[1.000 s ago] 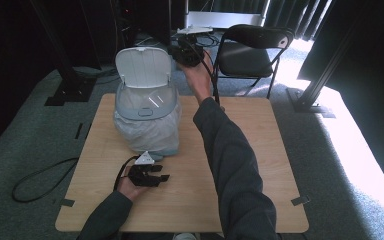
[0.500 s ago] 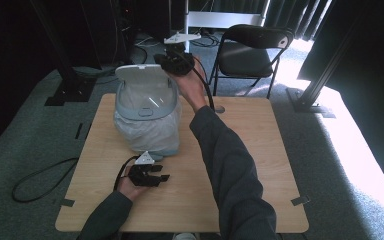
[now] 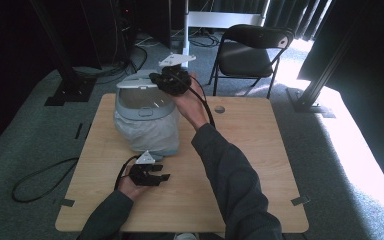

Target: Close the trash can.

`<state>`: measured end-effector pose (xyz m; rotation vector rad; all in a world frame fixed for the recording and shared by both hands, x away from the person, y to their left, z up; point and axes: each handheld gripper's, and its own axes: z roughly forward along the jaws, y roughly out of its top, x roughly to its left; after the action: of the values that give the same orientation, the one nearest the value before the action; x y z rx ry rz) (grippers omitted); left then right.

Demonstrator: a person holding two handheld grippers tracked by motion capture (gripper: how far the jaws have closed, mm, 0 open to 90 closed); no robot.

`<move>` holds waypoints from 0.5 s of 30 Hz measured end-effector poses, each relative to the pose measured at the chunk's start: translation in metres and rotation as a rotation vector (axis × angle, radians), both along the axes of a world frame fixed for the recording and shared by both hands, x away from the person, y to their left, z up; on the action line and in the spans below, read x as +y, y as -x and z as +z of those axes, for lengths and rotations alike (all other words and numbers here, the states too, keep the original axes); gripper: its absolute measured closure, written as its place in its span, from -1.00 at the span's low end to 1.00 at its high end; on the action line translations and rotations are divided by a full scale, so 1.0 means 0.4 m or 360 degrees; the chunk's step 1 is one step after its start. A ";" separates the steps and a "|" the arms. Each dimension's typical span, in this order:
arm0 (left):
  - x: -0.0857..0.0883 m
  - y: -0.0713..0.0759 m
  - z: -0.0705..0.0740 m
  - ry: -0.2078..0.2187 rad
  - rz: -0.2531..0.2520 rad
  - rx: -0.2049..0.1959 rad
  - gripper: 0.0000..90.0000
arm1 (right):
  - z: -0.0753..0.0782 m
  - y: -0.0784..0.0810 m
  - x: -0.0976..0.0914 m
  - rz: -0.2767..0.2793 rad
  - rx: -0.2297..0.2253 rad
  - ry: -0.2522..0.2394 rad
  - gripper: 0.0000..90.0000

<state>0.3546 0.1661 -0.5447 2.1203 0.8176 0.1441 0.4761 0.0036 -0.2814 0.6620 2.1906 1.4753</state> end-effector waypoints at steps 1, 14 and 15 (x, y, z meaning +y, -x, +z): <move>0.000 0.000 0.000 0.0000 -0.0001 0.0000 -0.01 | -0.003 0.002 0.000 0.0001 -0.0004 0.0005 0.95; -0.002 -0.001 0.000 0.0002 -0.0006 0.0004 -0.01 | -0.020 0.028 0.002 0.0038 -0.0015 0.0093 1.00; -0.002 -0.001 0.000 0.0002 -0.0006 0.0004 -0.01 | -0.020 0.030 0.002 0.0040 -0.0010 0.0097 1.00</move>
<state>0.3550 0.1653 -0.5448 2.1214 0.8147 0.1387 0.4642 0.0043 -0.2896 0.6107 2.2370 1.4152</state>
